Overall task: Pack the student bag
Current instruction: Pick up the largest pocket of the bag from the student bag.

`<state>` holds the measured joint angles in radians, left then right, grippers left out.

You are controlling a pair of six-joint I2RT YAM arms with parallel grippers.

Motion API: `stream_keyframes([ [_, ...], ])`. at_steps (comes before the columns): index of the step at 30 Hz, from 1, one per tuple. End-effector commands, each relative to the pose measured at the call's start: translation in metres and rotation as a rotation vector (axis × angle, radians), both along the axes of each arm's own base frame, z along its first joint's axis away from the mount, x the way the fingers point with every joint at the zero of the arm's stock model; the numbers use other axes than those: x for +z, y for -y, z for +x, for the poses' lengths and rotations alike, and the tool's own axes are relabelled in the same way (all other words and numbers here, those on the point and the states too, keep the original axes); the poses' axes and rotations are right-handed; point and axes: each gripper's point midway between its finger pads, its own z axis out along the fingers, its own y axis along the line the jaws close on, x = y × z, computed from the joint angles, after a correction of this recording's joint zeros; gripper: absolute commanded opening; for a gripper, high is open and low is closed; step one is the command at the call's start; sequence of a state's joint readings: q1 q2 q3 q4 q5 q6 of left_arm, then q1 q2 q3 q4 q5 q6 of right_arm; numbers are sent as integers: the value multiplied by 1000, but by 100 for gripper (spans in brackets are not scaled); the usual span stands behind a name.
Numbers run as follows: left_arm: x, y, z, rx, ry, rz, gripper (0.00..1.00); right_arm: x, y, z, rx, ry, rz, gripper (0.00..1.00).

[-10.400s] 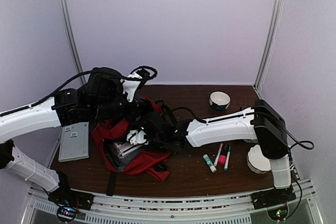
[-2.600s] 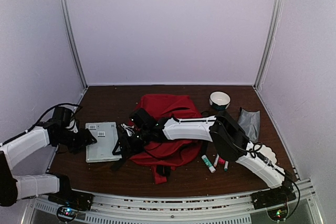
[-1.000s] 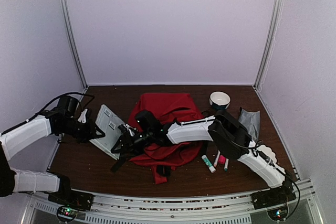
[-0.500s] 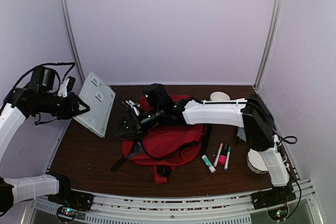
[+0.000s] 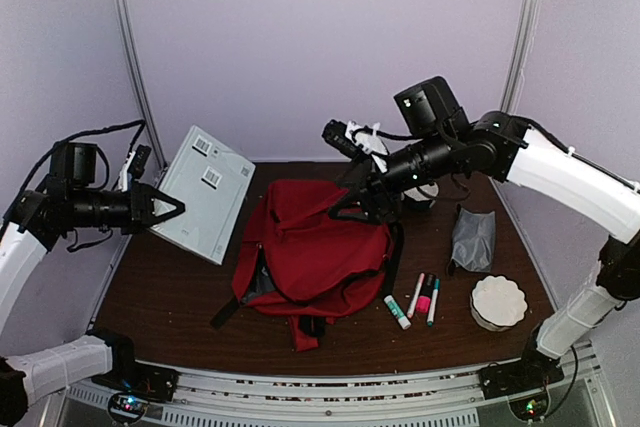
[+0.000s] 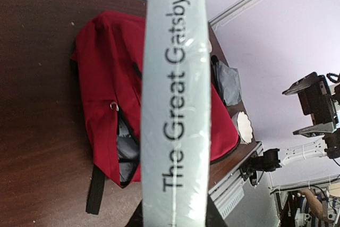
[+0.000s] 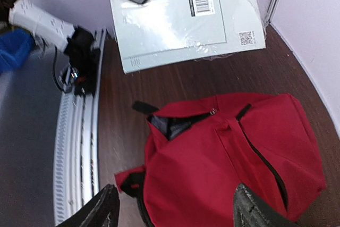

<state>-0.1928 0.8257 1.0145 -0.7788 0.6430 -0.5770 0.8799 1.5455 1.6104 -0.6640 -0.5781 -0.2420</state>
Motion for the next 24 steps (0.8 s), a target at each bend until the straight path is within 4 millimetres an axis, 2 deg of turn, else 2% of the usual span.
stream_keyframes([
  [1,31,16,-14,-115,163,-105,0,-59,46,-9,101,263,-391,72],
  [5,18,14,-21,-109,133,-108,0,-82,51,-19,142,434,-552,71],
  [8,11,12,-24,-90,111,-105,0,-95,43,-29,173,522,-610,71],
  [18,-1,12,-31,-92,82,-116,0,-143,18,-37,265,560,-729,71],
  [24,-10,11,-30,-90,63,-97,0,-166,-1,-29,249,607,-780,63],
])
